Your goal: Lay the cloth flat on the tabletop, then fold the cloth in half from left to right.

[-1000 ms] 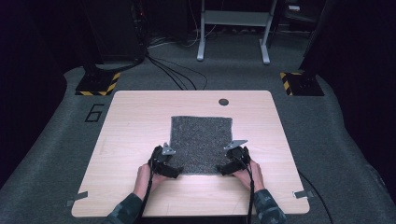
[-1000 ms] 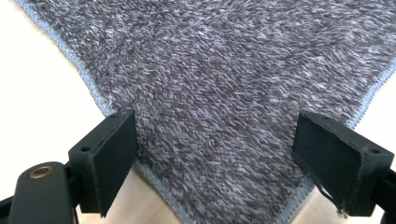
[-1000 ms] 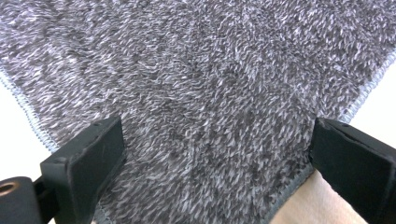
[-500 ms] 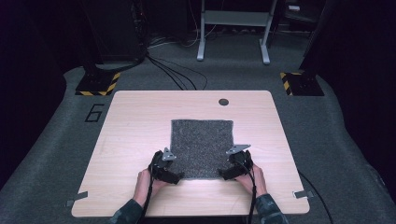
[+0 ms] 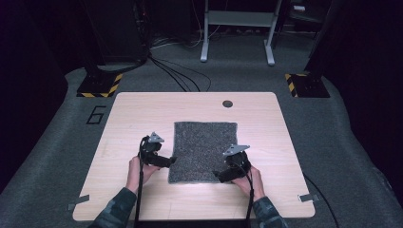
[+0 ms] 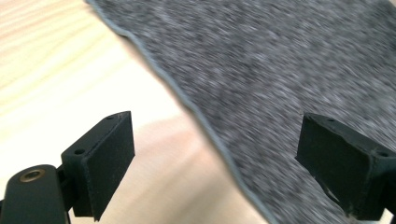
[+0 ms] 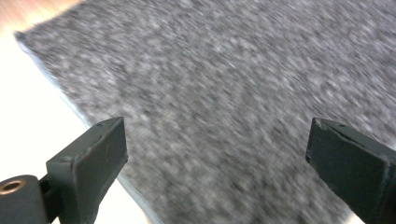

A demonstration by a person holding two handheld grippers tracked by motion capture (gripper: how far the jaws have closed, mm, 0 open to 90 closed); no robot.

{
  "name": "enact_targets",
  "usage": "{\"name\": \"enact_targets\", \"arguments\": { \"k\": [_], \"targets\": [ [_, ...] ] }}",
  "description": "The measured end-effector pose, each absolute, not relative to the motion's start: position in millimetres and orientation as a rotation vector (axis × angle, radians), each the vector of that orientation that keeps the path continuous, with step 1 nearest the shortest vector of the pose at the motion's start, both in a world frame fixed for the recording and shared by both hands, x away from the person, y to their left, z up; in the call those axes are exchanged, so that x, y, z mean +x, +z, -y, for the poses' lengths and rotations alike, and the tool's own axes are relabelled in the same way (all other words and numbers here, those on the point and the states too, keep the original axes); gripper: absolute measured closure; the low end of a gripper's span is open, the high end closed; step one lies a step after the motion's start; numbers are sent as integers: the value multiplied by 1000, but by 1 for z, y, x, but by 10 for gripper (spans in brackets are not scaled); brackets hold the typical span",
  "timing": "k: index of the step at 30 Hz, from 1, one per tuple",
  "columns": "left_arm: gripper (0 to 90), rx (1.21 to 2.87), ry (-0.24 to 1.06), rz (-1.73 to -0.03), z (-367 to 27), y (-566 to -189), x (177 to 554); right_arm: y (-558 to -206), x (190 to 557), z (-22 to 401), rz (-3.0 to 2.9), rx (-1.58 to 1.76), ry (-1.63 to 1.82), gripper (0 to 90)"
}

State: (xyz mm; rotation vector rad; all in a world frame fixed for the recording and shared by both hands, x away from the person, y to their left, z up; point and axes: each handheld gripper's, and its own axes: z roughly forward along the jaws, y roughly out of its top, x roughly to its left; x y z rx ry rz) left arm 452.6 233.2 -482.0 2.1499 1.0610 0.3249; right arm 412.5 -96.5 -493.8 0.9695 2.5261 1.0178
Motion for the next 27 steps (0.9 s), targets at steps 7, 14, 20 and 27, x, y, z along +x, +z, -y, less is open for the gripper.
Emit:
{"name": "enact_targets", "arguments": {
  "k": [7,14,20,27],
  "targets": [
    [112,2138,326,-1101,-237,-477,488,-489,409,64,-2565,888,1055,54],
    [122,2131,332,-1132,-234,-479,518,-488,403,31,-2610,848,1073,64],
    [137,2145,309,-1144,-225,-484,540,-489,399,4,-2645,783,1084,82],
    [176,2141,309,-1172,-215,-491,561,-493,393,-34,-2676,705,1053,169]
  ]
}}
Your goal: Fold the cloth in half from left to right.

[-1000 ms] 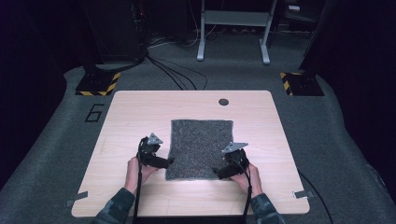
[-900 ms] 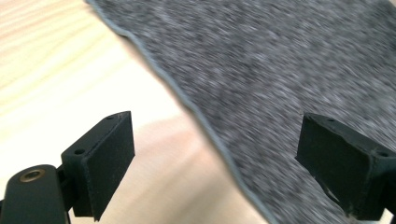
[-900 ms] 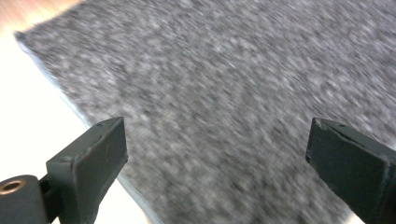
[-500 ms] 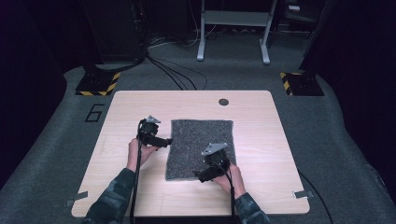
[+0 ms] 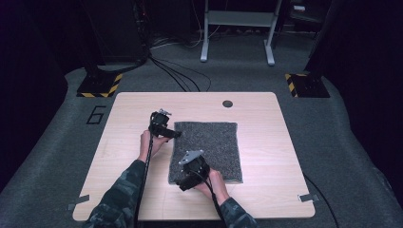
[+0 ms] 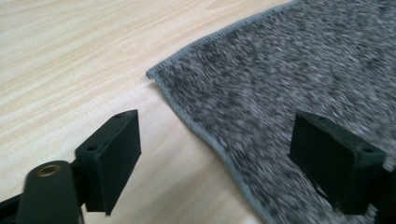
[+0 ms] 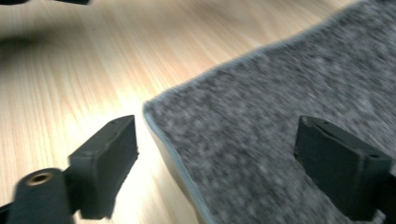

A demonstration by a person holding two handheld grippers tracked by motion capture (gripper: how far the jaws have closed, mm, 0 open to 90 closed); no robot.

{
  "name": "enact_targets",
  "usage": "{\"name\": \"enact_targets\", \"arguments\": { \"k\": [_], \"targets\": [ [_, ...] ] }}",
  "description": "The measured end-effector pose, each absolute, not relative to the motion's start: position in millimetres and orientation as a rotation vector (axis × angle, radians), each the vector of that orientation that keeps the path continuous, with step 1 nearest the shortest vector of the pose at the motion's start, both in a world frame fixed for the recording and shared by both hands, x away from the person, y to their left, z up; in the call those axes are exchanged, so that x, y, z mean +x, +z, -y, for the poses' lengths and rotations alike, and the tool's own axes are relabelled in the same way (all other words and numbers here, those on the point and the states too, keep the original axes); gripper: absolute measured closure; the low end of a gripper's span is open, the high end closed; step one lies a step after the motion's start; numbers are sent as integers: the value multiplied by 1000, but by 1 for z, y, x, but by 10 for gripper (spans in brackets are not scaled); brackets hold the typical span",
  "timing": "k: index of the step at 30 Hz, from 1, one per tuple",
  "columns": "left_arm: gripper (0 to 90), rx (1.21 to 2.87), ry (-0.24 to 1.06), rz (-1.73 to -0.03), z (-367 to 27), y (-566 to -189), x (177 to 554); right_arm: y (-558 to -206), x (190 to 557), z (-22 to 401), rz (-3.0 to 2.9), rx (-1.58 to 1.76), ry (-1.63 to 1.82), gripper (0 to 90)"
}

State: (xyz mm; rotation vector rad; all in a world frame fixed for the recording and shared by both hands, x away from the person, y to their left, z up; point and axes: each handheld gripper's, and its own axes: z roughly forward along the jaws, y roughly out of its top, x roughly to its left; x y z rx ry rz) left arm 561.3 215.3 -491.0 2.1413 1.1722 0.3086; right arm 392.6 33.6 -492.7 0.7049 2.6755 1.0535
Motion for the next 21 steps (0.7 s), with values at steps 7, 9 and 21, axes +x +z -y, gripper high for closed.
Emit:
{"name": "enact_targets", "arguments": {
  "k": [7,9,21],
  "targets": [
    [251,2145,319,-1205,-210,-501,580,-500,392,-57,-2688,644,1030,299],
    [277,2145,349,-1207,-211,-502,583,-503,391,-63,-2674,638,1021,353],
    [511,2214,357,-1165,-200,-506,589,-512,391,-69,-2689,672,975,573]
  ]
}}
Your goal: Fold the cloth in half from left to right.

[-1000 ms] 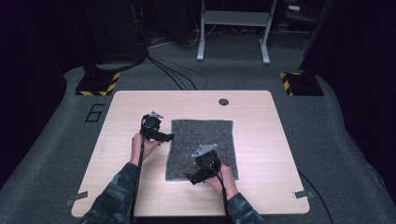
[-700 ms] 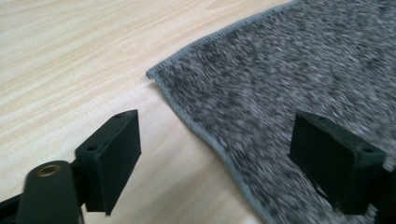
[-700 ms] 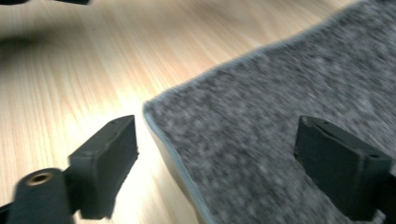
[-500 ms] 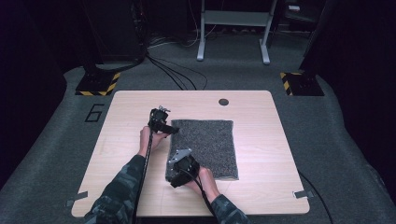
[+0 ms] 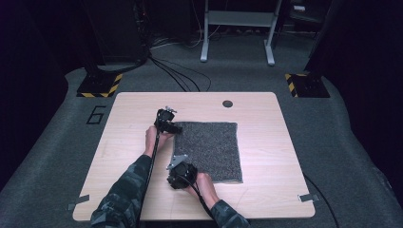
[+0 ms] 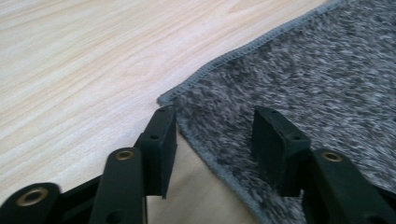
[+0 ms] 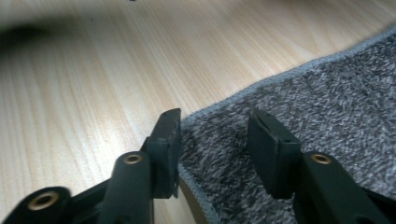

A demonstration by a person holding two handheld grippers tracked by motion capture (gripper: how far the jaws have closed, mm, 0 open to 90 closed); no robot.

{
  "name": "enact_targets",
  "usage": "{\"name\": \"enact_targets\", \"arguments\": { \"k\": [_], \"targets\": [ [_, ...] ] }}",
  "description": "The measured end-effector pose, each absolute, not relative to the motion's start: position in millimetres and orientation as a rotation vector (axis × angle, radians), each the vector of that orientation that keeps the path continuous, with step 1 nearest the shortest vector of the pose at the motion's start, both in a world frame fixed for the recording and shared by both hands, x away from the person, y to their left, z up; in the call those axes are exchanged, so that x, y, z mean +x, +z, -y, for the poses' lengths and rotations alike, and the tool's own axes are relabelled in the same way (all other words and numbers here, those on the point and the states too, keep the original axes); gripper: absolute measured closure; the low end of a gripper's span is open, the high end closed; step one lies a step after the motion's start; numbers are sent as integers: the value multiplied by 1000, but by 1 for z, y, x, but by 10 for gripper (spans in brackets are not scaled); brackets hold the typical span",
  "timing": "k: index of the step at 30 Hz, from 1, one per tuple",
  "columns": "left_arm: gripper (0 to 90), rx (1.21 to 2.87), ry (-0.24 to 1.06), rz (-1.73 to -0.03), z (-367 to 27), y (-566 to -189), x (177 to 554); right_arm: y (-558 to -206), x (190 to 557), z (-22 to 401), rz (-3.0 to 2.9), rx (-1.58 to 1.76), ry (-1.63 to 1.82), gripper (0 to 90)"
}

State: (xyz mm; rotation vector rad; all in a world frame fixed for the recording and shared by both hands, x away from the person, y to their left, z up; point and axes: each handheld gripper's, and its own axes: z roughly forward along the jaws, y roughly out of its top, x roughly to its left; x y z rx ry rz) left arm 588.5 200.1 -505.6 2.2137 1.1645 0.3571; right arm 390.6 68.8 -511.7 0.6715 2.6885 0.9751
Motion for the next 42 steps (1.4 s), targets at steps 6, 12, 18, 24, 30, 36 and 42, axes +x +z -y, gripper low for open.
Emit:
{"name": "enact_targets", "arguments": {
  "k": [6,12,18,24,30,36,42],
  "targets": [
    [620,2222,400,-1139,-196,-507,584,-513,389,-68,-2697,645,1007,677],
    [763,2216,390,-1130,-195,-507,582,-513,383,-70,-2703,645,1005,812],
    [837,2224,399,-1121,-192,-507,580,-515,377,-72,-2676,625,1019,896],
    [842,2215,378,-1119,-191,-507,577,-516,373,-63,-2702,699,1076,900],
    [844,2212,371,-1121,-193,-504,570,-514,370,-53,-2701,716,1152,900],
    [846,2213,404,-1118,-194,-492,566,-505,366,-49,-2673,729,1211,900],
    [845,2254,445,-1111,-196,-477,564,-492,368,-48,-2641,729,1288,900]
  ]
}}
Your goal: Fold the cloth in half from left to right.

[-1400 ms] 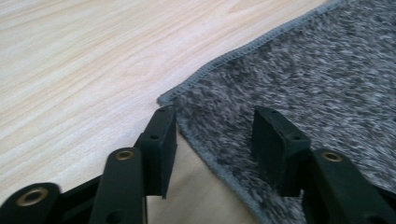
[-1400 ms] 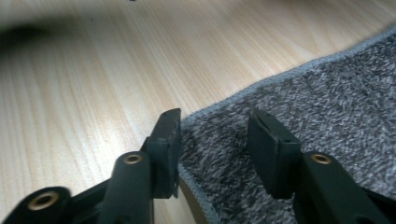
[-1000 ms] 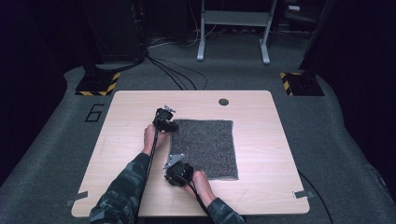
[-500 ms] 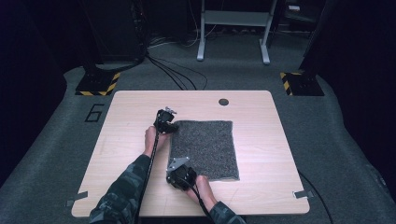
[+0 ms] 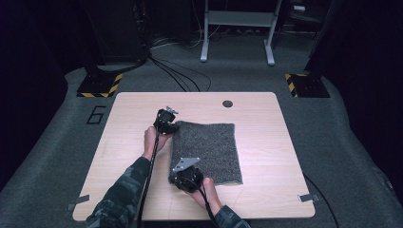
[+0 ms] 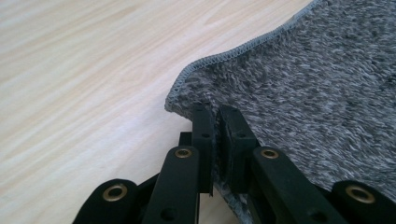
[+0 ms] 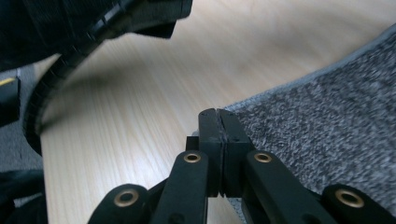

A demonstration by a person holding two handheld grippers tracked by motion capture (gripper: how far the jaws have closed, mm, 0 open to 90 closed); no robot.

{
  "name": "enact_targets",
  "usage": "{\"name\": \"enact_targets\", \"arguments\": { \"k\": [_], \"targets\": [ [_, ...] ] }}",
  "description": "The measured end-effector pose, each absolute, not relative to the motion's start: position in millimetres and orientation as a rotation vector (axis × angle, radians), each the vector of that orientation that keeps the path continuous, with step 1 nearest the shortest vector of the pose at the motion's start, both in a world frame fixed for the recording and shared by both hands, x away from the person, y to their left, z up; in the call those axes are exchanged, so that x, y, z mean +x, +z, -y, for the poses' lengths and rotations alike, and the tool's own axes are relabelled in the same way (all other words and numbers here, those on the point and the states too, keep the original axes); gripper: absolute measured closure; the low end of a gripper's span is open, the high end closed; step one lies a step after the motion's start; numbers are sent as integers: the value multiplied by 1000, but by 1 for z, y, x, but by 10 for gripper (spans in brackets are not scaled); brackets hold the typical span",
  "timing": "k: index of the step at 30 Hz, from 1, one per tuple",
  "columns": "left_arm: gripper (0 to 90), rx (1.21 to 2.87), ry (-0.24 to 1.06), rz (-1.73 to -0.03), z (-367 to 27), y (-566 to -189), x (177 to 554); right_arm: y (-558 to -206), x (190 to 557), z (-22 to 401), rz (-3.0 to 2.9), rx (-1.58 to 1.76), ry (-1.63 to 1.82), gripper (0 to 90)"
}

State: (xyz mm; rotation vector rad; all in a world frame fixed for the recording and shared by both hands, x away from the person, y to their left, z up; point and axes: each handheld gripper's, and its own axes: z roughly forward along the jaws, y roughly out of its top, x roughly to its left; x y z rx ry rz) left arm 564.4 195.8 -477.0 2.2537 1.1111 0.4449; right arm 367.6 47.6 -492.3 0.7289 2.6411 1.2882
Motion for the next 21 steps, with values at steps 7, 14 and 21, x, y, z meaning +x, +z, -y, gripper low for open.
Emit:
{"name": "enact_targets", "arguments": {
  "k": [7,14,21],
  "targets": [
    [846,2250,474,-1120,-202,-464,565,-481,367,-51,-2614,703,1335,900],
    [847,2231,484,-1125,-210,-449,565,-473,368,-54,-2587,692,1374,900],
    [848,2232,522,-1124,-217,-422,564,-452,368,-58,-2524,665,1482,900]
  ]
}}
